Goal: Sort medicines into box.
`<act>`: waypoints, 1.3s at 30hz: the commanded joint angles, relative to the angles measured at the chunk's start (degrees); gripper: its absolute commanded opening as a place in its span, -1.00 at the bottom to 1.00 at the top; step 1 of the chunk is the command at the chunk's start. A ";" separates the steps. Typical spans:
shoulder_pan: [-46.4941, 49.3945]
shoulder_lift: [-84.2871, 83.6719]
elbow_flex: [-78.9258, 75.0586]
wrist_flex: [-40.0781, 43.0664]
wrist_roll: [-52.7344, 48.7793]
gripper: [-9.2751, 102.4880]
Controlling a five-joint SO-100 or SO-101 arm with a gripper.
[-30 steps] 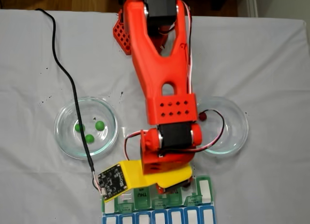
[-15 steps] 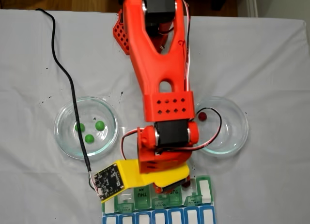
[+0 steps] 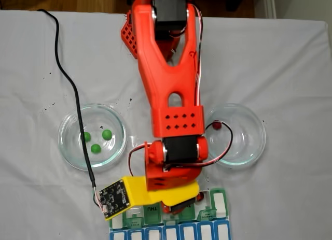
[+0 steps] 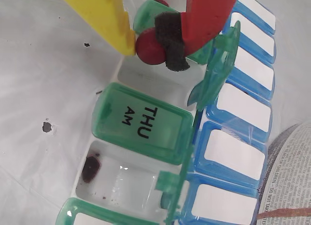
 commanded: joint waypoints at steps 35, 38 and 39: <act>-18.46 21.01 -3.60 23.64 -1.05 -0.84; -22.15 21.88 -0.97 25.84 1.67 -0.84; -22.94 21.62 -0.35 26.54 2.55 -0.84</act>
